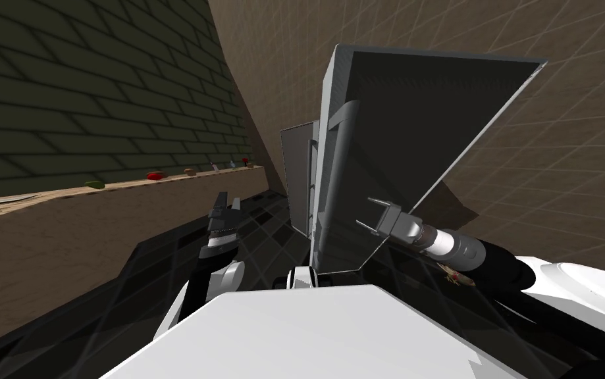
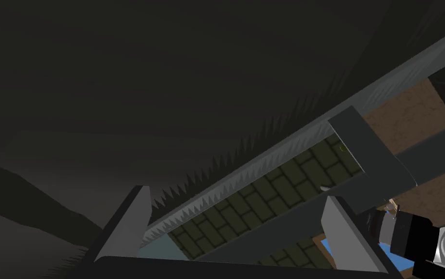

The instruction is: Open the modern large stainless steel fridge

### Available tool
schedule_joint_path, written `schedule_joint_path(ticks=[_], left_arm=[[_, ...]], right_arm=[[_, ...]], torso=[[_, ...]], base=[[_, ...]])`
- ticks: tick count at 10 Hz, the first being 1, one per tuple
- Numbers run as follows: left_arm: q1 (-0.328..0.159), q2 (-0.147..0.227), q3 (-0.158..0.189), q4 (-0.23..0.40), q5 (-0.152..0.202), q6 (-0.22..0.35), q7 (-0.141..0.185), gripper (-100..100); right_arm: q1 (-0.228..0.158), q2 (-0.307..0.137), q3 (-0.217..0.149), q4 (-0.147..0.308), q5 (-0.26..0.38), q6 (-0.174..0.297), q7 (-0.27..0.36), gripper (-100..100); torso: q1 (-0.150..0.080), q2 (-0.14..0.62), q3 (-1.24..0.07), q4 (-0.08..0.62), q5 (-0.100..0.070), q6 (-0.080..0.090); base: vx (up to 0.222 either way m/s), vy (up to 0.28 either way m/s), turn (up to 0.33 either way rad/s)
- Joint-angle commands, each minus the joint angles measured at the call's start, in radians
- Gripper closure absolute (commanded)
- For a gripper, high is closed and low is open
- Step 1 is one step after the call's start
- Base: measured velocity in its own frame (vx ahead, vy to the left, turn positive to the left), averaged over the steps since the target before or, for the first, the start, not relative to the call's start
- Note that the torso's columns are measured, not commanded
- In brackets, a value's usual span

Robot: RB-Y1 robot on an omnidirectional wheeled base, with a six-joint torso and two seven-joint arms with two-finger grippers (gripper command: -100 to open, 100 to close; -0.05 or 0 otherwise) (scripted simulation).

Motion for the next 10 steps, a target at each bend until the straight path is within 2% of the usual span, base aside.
schedule_joint_path(ticks=[1,2,3,5,6,7,8,9,10], left_arm=[[0.000,0.000,0.000,0.000,0.000,0.000,0.000,0],[0.000,0.000,0.000,0.000,0.000,0.000,0.000,0],[0.000,0.000,0.000,0.000,0.000,0.000,0.000,0],[0.000,0.000,0.000,0.000,0.000,0.000,0.000,0],[0.000,0.000,0.000,0.000,0.000,0.000,0.000,0],[0.000,0.000,0.000,0.000,0.000,0.000,0.000,0],[0.000,0.000,0.000,0.000,0.000,0.000,0.000,0],[0.000,0.000,0.000,0.000,0.000,0.000,0.000,0],[0.000,0.000,0.000,0.000,0.000,0.000,0.000,0]], right_arm=[[0.024,-0.042,-0.063,0.014,-0.010,0.012,0.029,-100],[0.042,-0.069,-0.100,0.023,-0.018,0.015,0.049,-100],[0.042,-0.069,-0.108,0.023,-0.018,0.015,0.049,-100],[0.081,-0.126,-0.179,0.037,-0.035,0.023,0.092,-100],[0.081,-0.126,-0.203,0.037,-0.035,0.023,0.092,-100],[0.101,-0.155,-0.236,0.044,-0.044,0.026,0.115,-100],[0.101,-0.155,-0.252,0.044,-0.044,0.026,0.115,-100],[0.120,-0.185,-0.288,0.051,-0.053,0.028,0.137,-100],[0.120,-0.185,-0.301,0.051,-0.053,0.028,0.137,-100]], torso=[[-0.001,0.000,0.000,0.000,0.000,0.000],[-0.002,0.000,0.000,0.000,0.000,0.000],[-0.005,0.001,0.000,0.000,0.000,0.000],[-0.008,0.002,0.000,0.000,0.000,0.000],[-0.010,0.003,-0.001,0.000,0.000,0.000],[-0.011,0.003,0.000,0.000,0.000,0.000],[-0.012,0.004,0.000,0.000,0.000,0.000],[-0.014,0.004,0.000,0.000,0.000,0.000],[-0.015,0.005,0.000,0.000,0.000,0.000]], base=[[0.021,0.006,-0.003],[0.016,0.004,-0.014],[0.011,0.004,-0.014],[0.018,0.005,-0.013],[0.027,0.011,-0.022],[0.018,0.009,-0.025],[0.014,0.004,-0.009],[0.022,0.006,-0.011],[0.012,0.003,-0.007]])
